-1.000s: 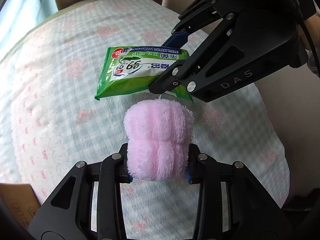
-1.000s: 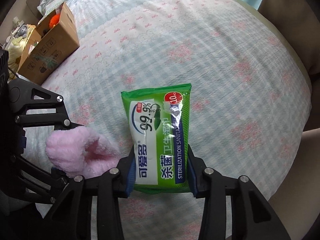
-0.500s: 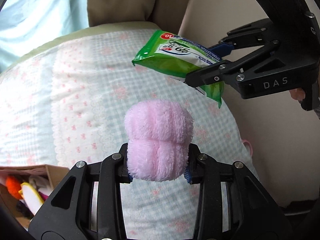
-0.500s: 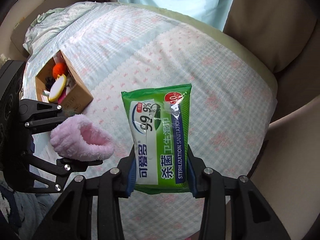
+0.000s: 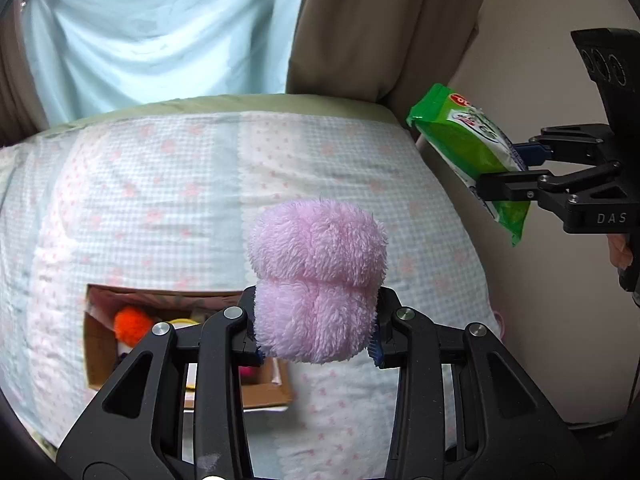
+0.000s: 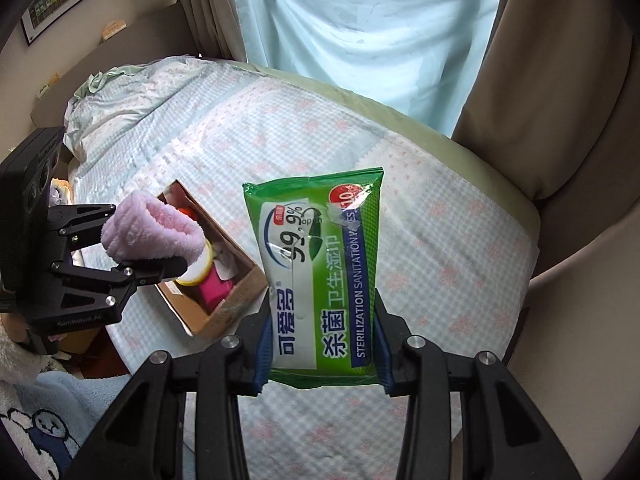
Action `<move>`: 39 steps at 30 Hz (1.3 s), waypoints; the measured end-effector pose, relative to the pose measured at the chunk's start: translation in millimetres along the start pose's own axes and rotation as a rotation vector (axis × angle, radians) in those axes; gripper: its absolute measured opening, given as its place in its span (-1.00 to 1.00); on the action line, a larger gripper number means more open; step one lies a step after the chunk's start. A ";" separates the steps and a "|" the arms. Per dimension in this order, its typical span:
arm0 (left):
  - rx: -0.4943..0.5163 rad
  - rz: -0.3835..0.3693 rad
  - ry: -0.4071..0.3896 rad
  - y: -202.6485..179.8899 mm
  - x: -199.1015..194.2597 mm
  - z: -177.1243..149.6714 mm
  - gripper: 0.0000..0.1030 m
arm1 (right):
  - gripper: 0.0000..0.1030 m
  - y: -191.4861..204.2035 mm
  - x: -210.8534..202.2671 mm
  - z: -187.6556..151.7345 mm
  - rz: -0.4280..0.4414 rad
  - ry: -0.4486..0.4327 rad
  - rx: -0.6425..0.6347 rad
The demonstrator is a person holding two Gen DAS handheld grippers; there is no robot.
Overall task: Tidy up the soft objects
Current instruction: 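Lift the pink cloth and green packet and carry both over the box, then open both tools to drop the pink cloth and green packet into the box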
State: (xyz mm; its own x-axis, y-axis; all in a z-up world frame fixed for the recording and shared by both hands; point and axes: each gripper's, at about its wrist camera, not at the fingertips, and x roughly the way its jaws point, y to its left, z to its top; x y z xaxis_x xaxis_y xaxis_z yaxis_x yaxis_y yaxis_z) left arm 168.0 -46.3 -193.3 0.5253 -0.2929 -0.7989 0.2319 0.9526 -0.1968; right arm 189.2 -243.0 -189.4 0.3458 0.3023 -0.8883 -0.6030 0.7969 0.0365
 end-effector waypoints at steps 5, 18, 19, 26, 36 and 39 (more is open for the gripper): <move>0.007 0.032 0.006 62.9 -37.0 -9.6 -0.37 | -0.27 55.4 2.1 21.7 0.040 -0.025 0.067; 0.064 -0.025 0.140 198.9 -35.4 -41.3 -0.37 | -0.27 180.6 72.1 53.3 0.092 -0.008 0.358; 0.067 -0.028 0.155 207.3 -32.6 -43.1 -0.37 | -0.27 185.6 78.8 54.0 0.099 -0.008 0.391; 0.061 -0.054 0.257 243.9 4.3 -62.7 -0.37 | -0.27 211.6 124.2 47.9 0.131 0.018 0.592; 0.066 -0.067 0.363 259.8 55.2 -79.9 -0.37 | -0.27 219.3 188.8 33.1 0.087 0.119 0.693; 0.080 -0.071 0.388 259.2 70.8 -82.4 -0.37 | -0.27 214.5 205.0 28.4 0.080 0.142 0.727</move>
State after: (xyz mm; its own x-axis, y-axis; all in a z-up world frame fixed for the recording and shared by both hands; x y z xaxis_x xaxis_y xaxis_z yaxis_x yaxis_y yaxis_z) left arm 197.8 186.7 -347.7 0.1611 -0.2904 -0.9432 0.3278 0.9172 -0.2265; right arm 151.1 4.8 -350.6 0.1952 0.3424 -0.9190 0.0228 0.9352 0.3533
